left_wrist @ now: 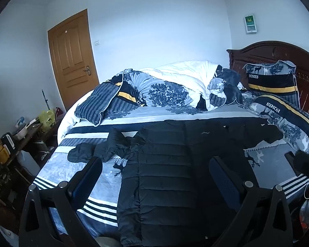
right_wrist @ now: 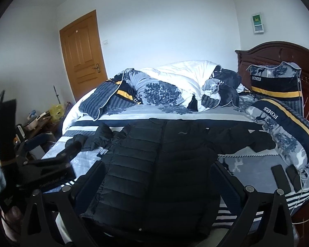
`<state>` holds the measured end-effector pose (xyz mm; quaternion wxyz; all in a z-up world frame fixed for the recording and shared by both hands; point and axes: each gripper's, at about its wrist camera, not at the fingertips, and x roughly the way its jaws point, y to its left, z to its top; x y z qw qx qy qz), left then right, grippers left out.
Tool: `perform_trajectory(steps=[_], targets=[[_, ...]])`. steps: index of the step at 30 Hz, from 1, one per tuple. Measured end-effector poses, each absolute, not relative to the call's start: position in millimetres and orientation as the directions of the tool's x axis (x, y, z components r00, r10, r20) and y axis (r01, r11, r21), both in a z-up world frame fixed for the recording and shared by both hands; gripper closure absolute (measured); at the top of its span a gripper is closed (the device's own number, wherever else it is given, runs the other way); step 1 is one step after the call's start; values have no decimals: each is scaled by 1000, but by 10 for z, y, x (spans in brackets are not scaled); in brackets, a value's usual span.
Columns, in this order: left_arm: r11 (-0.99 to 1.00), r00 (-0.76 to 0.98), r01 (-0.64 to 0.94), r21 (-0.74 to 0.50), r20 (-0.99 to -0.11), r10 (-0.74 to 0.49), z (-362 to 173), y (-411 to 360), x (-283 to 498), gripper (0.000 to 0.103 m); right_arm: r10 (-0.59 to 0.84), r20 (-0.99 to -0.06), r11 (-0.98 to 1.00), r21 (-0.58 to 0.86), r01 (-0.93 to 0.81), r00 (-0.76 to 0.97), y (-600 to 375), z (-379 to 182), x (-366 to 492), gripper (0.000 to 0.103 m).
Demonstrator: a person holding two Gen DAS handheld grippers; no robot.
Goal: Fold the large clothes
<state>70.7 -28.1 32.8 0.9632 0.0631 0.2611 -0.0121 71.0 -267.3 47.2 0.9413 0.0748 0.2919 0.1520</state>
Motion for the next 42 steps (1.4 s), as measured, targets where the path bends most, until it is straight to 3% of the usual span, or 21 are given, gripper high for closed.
perform_trajectory(steps=[14, 42], targets=[[987, 884, 85, 139, -468, -10, 446, -419, 432, 0, 285, -547, 956, 220, -194, 787, -2737, 283, 1182, 0], [981, 810, 163, 103, -581, -74, -40, -512, 904, 0, 420, -604, 908, 272, -320, 677, -2354, -520, 1996, 0]])
